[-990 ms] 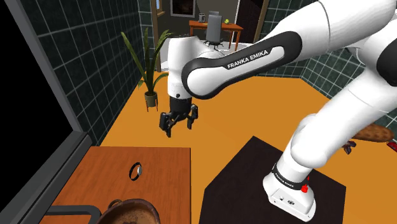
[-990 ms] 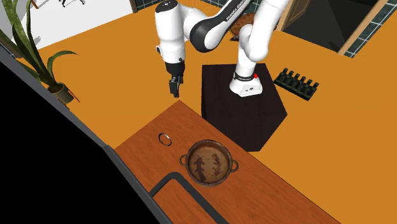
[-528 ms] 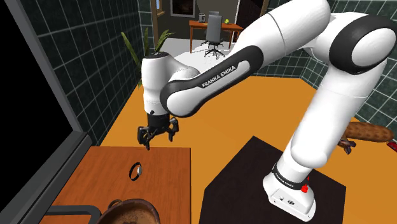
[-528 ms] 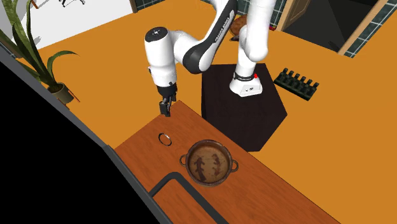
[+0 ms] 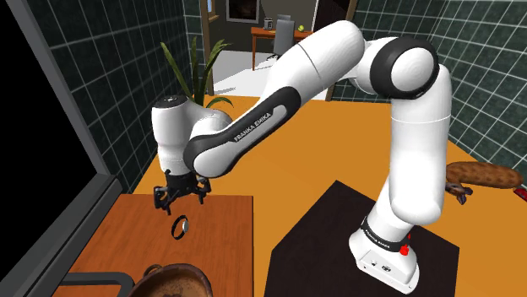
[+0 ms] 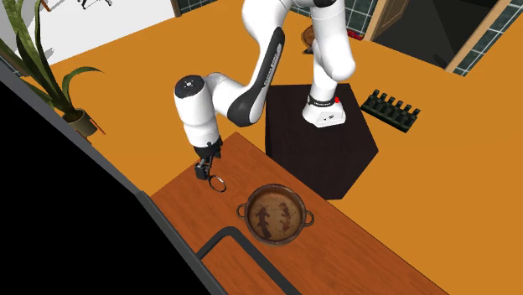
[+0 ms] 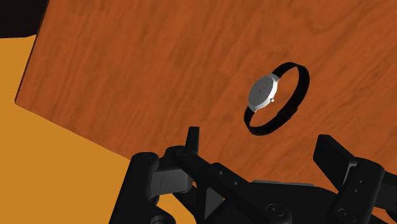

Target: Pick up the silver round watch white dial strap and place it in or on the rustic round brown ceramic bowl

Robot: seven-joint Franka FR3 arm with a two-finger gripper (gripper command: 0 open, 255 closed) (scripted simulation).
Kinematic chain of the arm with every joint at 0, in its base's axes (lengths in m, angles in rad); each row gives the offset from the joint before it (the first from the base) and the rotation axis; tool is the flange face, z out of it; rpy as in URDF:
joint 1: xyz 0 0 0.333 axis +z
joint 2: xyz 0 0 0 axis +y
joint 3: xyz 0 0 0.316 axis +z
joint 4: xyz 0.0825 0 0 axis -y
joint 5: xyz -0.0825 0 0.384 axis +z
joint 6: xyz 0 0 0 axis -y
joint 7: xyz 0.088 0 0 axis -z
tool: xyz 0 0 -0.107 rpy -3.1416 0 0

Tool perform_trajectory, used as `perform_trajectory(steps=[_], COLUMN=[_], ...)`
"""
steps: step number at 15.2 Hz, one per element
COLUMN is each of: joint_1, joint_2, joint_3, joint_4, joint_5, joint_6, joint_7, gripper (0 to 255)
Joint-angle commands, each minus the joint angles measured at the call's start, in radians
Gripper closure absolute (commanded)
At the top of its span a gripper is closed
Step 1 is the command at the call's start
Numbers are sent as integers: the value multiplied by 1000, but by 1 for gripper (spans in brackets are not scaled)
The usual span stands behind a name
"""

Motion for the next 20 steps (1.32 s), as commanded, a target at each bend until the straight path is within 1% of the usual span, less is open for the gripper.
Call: perform_trajectory(steps=[1, 7, 14, 15, 20], joint_1=[15, 33, 32, 32, 32], joint_2=[30, 80, 80, 80, 80], joint_3=[-11, -32, -32, -32, -32], joint_4=[11, 0, 0, 0, 0], joint_5=[-22, -58, -57, -57, -57], joint_6=[16, 70, 70, 70, 70], joint_7=[20, 43, 43, 43, 43], gripper=[0, 0, 0, 255, 255])
